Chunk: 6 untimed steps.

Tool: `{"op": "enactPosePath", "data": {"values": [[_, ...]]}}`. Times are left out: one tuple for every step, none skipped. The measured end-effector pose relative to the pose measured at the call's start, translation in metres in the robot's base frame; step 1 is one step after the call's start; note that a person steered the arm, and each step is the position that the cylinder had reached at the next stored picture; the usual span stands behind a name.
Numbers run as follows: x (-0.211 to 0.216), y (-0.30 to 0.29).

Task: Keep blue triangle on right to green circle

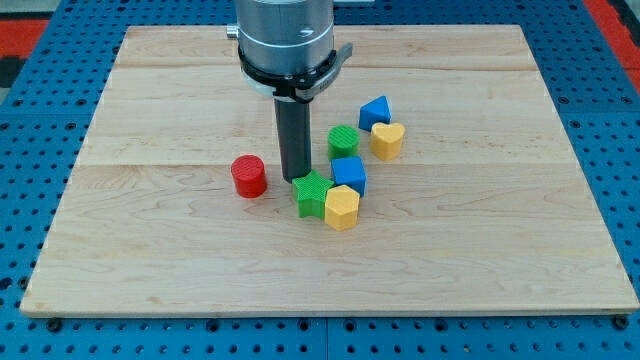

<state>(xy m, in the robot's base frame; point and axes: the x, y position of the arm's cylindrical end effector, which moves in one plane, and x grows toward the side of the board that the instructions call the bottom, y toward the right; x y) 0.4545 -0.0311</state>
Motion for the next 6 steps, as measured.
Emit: {"op": "enactPosePath", "data": {"values": [[-0.048,0.000],[-0.099,0.024],[-0.113,0.098],[-0.130,0.114],[-0.105,0.122],[-0.056,0.092]]}}
